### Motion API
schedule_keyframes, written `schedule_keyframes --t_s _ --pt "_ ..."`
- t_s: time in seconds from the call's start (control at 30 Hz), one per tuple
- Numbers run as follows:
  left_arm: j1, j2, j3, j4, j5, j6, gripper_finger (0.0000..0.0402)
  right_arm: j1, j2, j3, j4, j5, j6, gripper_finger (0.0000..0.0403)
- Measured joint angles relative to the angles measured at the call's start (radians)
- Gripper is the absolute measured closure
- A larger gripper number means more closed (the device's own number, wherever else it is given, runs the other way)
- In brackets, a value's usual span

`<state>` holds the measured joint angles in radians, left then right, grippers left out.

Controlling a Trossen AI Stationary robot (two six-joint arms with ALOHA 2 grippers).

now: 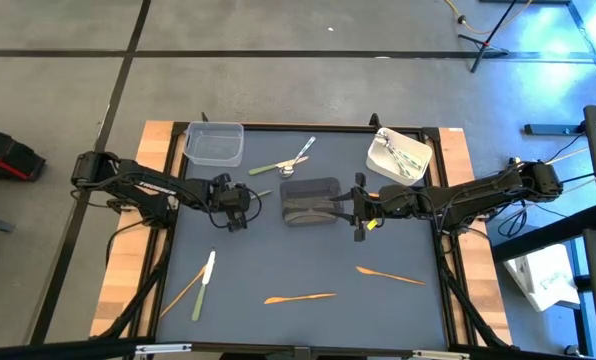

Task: Sort silverware by color (type)
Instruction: Put the green knife into the transparent bin

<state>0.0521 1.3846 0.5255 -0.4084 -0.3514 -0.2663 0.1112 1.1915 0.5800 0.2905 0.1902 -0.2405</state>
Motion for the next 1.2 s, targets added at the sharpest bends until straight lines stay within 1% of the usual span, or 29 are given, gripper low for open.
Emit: schedule_keyframes --t_s 0.13,0.27,0.53,0.73,0.93,1.07,1.2 --pt "0.000 -0.017 0.000 -0.001 0.005 0.011 0.0401 0.000 0.000 0.000 0.000 0.000 0.000 0.0249" --pt "-0.001 -0.062 0.011 -0.032 0.059 0.014 0.0401 0.000 0.000 0.000 0.000 0.000 0.000 0.0249" --pt "-0.001 -0.174 0.028 -0.078 0.038 0.015 0.0401 0.000 0.000 0.000 -0.002 0.000 0.000 0.0249" --pt "0.008 -0.281 0.029 -0.089 -0.027 0.044 0.0401 0.000 0.000 0.000 -0.002 0.000 0.000 0.0249" --pt "0.066 -0.404 0.029 -0.090 -0.114 0.077 0.0401 0.000 0.000 0.000 -0.001 0.000 0.000 0.0249" --pt "0.128 -0.467 0.030 -0.083 -0.168 0.167 0.0401 0.000 0.000 0.000 -0.002 0.000 0.000 0.0249" --pt "0.204 -0.490 0.031 -0.048 -0.199 0.277 0.0401 0.000 0.004 0.000 -0.001 0.000 0.000 0.0249"
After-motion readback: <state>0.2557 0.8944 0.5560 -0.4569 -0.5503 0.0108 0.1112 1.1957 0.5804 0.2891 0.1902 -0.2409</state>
